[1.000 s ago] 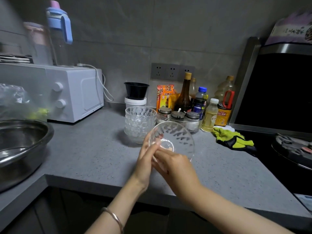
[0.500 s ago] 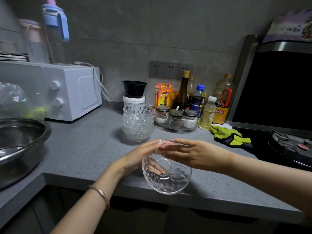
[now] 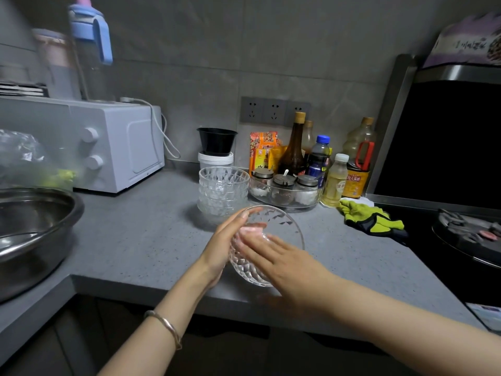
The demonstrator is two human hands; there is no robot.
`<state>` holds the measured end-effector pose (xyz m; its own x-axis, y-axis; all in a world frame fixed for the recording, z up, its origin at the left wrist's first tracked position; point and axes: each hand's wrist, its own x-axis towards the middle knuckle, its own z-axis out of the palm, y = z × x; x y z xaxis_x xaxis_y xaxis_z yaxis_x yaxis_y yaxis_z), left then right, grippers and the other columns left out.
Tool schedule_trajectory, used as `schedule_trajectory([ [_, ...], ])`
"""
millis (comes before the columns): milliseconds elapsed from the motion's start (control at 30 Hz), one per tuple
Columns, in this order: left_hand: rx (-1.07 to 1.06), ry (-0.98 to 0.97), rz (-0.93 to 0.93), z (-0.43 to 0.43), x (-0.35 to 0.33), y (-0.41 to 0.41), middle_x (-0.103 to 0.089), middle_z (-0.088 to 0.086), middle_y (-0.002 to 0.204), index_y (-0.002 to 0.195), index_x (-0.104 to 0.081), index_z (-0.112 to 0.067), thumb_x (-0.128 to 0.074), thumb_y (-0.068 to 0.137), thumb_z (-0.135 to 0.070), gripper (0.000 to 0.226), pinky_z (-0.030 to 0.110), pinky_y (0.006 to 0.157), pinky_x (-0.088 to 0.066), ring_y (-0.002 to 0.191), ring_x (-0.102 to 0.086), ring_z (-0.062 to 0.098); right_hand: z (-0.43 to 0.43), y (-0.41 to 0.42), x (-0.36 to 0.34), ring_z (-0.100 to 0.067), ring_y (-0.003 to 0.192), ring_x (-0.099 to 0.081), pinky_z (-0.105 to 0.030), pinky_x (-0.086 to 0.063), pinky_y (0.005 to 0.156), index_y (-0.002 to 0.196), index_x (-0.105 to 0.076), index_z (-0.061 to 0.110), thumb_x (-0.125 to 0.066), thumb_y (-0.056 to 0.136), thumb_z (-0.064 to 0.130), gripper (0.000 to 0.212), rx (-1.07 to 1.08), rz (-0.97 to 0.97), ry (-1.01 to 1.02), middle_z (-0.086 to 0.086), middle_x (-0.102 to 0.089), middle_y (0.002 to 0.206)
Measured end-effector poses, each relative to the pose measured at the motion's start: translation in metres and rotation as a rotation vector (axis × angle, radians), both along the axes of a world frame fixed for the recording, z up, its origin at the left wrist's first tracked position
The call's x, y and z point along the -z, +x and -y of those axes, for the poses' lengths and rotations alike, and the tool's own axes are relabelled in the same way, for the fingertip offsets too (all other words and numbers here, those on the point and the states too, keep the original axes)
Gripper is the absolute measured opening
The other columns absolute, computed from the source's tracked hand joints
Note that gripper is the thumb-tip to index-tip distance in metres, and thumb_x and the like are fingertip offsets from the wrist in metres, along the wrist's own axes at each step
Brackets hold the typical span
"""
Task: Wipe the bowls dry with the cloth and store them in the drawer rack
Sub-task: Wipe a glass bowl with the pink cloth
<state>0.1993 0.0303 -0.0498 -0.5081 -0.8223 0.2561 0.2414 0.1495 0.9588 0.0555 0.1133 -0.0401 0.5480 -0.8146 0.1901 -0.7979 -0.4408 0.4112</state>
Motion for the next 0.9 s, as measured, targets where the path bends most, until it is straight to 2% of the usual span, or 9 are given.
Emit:
schedule_trajectory([
  [100,-0.039,0.008,-0.025,0.003,-0.003,0.004,-0.069,0.001,0.115,0.118,-0.063,-0.027,-0.038,0.099,-0.032,0.032,0.037,0.080,-0.056,0.112,-0.062,0.014,0.000,-0.001,-0.008,-0.028,0.133,-0.042,-0.041,-0.028,0.110,0.138,-0.045,0.001,-0.071,0.066,0.057,0.094,0.211,-0.031,-0.053,-0.018,-0.040,0.145],
  [167,-0.081,0.015,-0.037,0.005,-0.006,0.006,-0.069,0.005,0.115,0.118,-0.064,-0.026,-0.040,0.099,-0.031,0.031,0.046,0.092,-0.051,0.112,-0.062,0.015,-0.005,0.006,-0.009,-0.032,0.124,-0.052,-0.039,-0.043,0.102,0.137,-0.044,-0.002,-0.070,0.074,0.046,0.084,0.251,-0.003,0.003,-0.021,-0.043,0.143],
  [233,-0.092,0.009,-0.021,0.006,-0.004,0.006,-0.067,0.007,0.118,0.115,-0.065,-0.027,-0.042,0.098,-0.028,0.029,0.042,0.091,-0.050,0.113,-0.062,0.013,-0.006,0.009,-0.002,-0.034,0.121,-0.052,-0.039,-0.047,0.092,0.146,-0.030,0.003,-0.058,0.088,0.027,0.068,0.152,0.032,0.067,-0.014,-0.031,0.152],
  [300,-0.057,0.032,-0.010,0.003,-0.001,0.003,-0.067,0.007,0.118,0.113,-0.065,-0.026,-0.041,0.098,-0.026,0.029,0.030,0.081,-0.051,0.114,-0.061,0.012,-0.008,0.016,0.003,-0.030,0.105,-0.063,-0.034,-0.056,0.069,0.137,-0.047,0.008,-0.065,0.078,0.012,0.063,0.070,0.201,0.097,-0.009,-0.045,0.144],
  [433,-0.030,0.028,-0.022,0.002,-0.008,0.002,-0.068,0.003,0.117,0.122,-0.061,-0.023,-0.042,0.099,-0.024,0.030,0.026,0.075,-0.052,0.107,-0.065,0.014,0.007,0.009,0.007,-0.018,0.089,-0.070,-0.023,-0.054,0.060,0.122,-0.064,0.011,-0.089,0.047,0.031,0.082,0.070,0.174,-0.044,-0.008,-0.062,0.127],
  [567,-0.033,0.012,0.006,0.004,-0.012,0.005,-0.066,0.002,0.120,0.126,-0.058,-0.028,-0.044,0.098,-0.027,0.031,0.026,0.063,-0.054,0.107,-0.064,0.015,0.005,0.004,-0.008,-0.023,0.088,-0.069,-0.027,-0.052,0.057,0.123,-0.061,0.008,-0.077,0.067,0.052,0.073,0.249,0.082,-0.053,-0.009,-0.061,0.126],
  [667,0.001,0.023,0.047,0.006,-0.005,0.003,-0.061,-0.003,0.125,0.120,-0.060,-0.041,-0.053,0.087,-0.036,0.033,0.045,0.084,-0.055,0.122,-0.053,0.019,0.002,0.002,-0.006,-0.025,0.104,-0.060,-0.034,-0.051,0.078,0.126,-0.054,0.018,-0.052,0.093,0.039,0.040,0.185,0.100,0.025,0.001,-0.054,0.132],
  [767,0.034,0.029,0.082,0.007,-0.001,0.001,-0.052,-0.008,0.135,0.117,-0.057,-0.050,-0.056,0.074,-0.043,0.043,0.057,0.096,-0.047,0.131,-0.044,0.018,-0.001,-0.002,-0.006,-0.026,0.101,-0.063,-0.038,-0.051,0.080,0.115,-0.064,0.021,-0.060,0.090,0.029,0.027,0.088,0.254,0.038,0.001,-0.066,0.117],
  [900,-0.069,-0.174,0.147,0.006,-0.002,-0.001,-0.034,-0.017,0.148,0.132,-0.035,-0.056,-0.045,0.091,-0.057,0.043,0.034,0.110,-0.028,0.139,-0.030,0.012,-0.002,-0.012,-0.007,-0.023,0.080,-0.068,-0.038,-0.057,0.062,0.102,-0.071,0.021,-0.076,0.075,0.020,0.027,-0.004,0.343,-0.015,0.002,-0.072,0.091],
])
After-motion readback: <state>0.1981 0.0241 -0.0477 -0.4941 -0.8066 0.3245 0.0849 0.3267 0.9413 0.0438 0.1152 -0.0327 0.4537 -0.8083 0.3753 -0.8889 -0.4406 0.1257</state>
